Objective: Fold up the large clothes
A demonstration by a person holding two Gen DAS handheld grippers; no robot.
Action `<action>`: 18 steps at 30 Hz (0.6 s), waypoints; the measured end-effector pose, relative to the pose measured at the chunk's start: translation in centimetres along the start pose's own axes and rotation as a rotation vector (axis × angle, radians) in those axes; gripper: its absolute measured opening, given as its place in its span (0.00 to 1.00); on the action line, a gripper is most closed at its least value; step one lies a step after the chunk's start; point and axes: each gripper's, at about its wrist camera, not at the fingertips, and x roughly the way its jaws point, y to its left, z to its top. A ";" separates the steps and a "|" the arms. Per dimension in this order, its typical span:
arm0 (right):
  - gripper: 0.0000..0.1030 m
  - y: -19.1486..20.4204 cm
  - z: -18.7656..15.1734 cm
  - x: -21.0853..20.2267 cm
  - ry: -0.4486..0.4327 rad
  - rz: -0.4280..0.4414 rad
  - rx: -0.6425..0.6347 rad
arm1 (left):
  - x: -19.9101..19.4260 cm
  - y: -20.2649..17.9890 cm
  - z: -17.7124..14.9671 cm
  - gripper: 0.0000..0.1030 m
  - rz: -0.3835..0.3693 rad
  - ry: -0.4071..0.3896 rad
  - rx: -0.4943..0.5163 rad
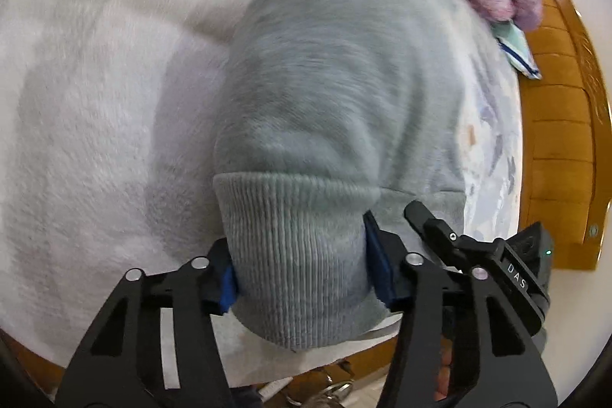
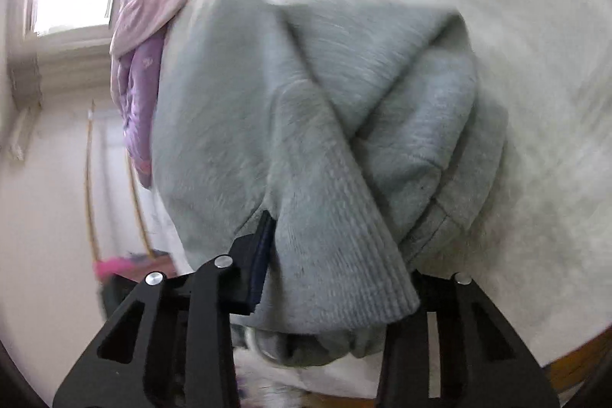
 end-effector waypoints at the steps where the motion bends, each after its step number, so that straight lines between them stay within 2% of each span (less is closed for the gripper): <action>1: 0.31 1.2 0.0 -0.8 -0.024 -0.001 -0.028 | -1.0 -0.8 0.3 0.49 -0.012 -0.014 0.020; 5: 0.30 5.1 -0.3 -3.8 -0.088 -0.017 -0.162 | -4.2 -3.9 1.6 0.48 -0.027 -0.063 0.106; 10: 0.29 8.7 1.8 -7.3 -0.162 0.026 -0.257 | -7.2 -7.6 3.3 0.48 -0.078 -0.143 0.176; 15: 0.29 9.8 6.9 -11.0 -0.252 0.054 -0.324 | -7.4 -14.2 5.3 0.48 -0.134 -0.207 0.263; 18: 0.29 8.9 11.7 -13.2 -0.291 0.055 -0.348 | -4.8 -18.9 7.3 0.48 -0.167 -0.218 0.305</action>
